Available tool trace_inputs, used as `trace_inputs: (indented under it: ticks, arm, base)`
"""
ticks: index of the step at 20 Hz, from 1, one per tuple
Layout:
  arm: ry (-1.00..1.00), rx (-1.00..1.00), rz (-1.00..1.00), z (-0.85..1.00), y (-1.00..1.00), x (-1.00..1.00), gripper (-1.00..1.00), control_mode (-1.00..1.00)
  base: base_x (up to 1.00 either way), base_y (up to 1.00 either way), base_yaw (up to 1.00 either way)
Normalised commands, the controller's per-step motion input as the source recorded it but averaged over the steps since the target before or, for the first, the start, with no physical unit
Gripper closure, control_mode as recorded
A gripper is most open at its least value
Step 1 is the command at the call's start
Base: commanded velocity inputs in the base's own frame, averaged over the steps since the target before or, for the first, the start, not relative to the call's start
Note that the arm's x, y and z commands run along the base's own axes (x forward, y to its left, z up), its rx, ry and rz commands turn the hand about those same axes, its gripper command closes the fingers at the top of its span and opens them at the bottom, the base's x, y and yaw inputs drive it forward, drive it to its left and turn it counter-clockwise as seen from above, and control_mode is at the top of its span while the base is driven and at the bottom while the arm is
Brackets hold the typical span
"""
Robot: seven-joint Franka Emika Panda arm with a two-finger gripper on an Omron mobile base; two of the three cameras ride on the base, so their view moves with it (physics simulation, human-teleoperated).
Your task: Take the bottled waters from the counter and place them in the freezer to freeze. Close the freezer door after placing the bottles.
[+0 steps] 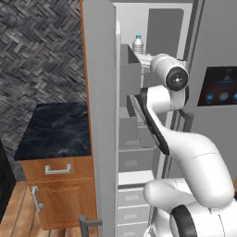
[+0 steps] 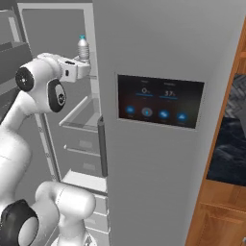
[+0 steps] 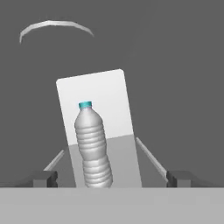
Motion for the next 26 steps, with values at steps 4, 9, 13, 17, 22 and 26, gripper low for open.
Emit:
trace_inputs:
  ticks: [4, 9, 13, 17, 22, 26]
  arm:
    - [0.14, 0.02, 0.0, 0.16, 0.0, -0.99, -1.0, -1.0]
    - [0.33, 0.0, 0.0, 0.0, -0.01, -0.97, -1.0, -1.0]
    - [0.3, 0.01, 0.0, -0.06, -0.2, -1.0, -1.0, -1.0]
    - [0.18, 0.04, 0.0, -0.16, -0.16, -1.0, -1.0, -1.0]
    - [0.11, 0.0, 0.0, -0.31, -0.01, -1.0, -1.0, -1.0]
    - [0.17, 0.0, 0.0, -0.23, 0.0, -0.73, -1.0, -1.0]
  base:
    - [0.0, 0.0, 0.0]
    - [0.0, 0.0, 0.0]
    - [0.0, 0.0, 0.0]
    - [0.0, 0.0, 0.0]
    - [0.0, 0.0, 0.0]
    - [0.0, 0.0, 0.0]
